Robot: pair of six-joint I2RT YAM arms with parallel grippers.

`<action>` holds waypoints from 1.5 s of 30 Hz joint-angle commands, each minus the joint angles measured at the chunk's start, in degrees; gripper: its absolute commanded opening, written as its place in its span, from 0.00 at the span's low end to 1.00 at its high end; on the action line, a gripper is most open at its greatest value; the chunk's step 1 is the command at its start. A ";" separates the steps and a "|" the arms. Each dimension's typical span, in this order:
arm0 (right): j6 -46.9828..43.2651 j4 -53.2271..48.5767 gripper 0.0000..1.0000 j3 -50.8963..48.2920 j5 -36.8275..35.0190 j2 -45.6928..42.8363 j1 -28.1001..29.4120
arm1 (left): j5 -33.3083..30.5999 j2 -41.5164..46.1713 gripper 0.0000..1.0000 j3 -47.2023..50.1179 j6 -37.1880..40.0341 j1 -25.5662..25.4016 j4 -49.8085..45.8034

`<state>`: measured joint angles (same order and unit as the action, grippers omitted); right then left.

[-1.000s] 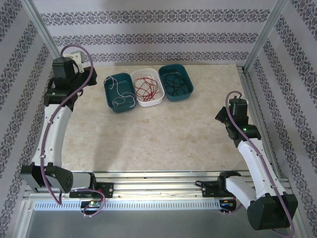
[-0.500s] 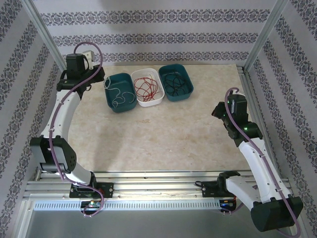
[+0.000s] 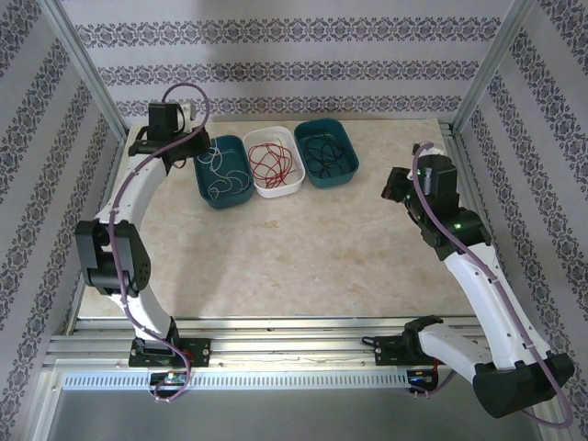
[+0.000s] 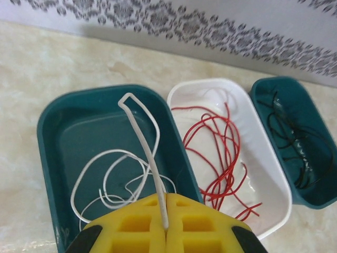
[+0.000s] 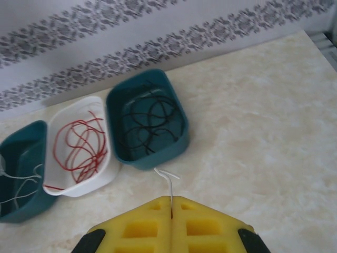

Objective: Untangle the cables

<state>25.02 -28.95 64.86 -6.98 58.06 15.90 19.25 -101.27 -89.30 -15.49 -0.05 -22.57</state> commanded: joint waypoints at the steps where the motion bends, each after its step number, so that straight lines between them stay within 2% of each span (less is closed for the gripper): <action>1: -2.39 -0.18 0.00 4.74 0.11 1.53 2.24 | -0.18 -2.70 0.00 -0.73 -0.43 -0.96 1.43; 10: -6.90 2.06 0.00 18.01 -1.19 9.58 10.81 | -2.02 -8.23 0.00 -0.93 1.22 -2.29 0.44; 15: -8.52 4.69 0.00 23.61 -1.11 15.07 14.42 | -2.45 -9.34 0.04 -0.77 1.60 -2.62 0.07; 17: -8.80 5.74 0.00 25.37 -1.19 16.87 15.39 | -2.27 -9.50 0.10 -0.84 1.49 -2.67 0.08; 20: -9.06 6.93 0.00 28.32 -0.59 19.64 16.44 | -2.02 -9.57 0.32 -1.18 1.44 -2.67 -0.69; 23: -9.75 7.15 0.00 31.63 -0.22 22.26 17.59 | -2.77 -8.48 0.42 -0.73 1.18 -2.76 -0.55; 26: -10.21 7.63 0.00 33.92 -0.13 24.25 18.37 | -4.09 -6.97 0.58 -0.55 1.33 -2.76 -1.10; 34: -9.89 8.98 0.00 38.85 1.42 29.33 19.67 | -11.92 1.33 0.78 0.62 0.43 -1.99 -3.92; 40: -8.90 10.13 0.00 44.71 3.92 35.28 20.52 | -14.67 13.11 0.91 8.52 -1.11 -0.34 -2.84; 42: -8.31 10.39 0.00 47.07 4.98 37.66 20.81 | -16.01 17.13 0.98 11.43 -1.62 -0.04 -2.81; 45: -7.62 10.83 0.00 50.59 6.41 41.50 21.48 | -18.03 22.93 0.99 15.89 -2.46 0.36 -3.24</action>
<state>16.36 -20.08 112.16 -3.16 97.01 36.40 4.38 -81.54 -76.77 -16.45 -0.49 -24.82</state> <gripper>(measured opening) 0.064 0.993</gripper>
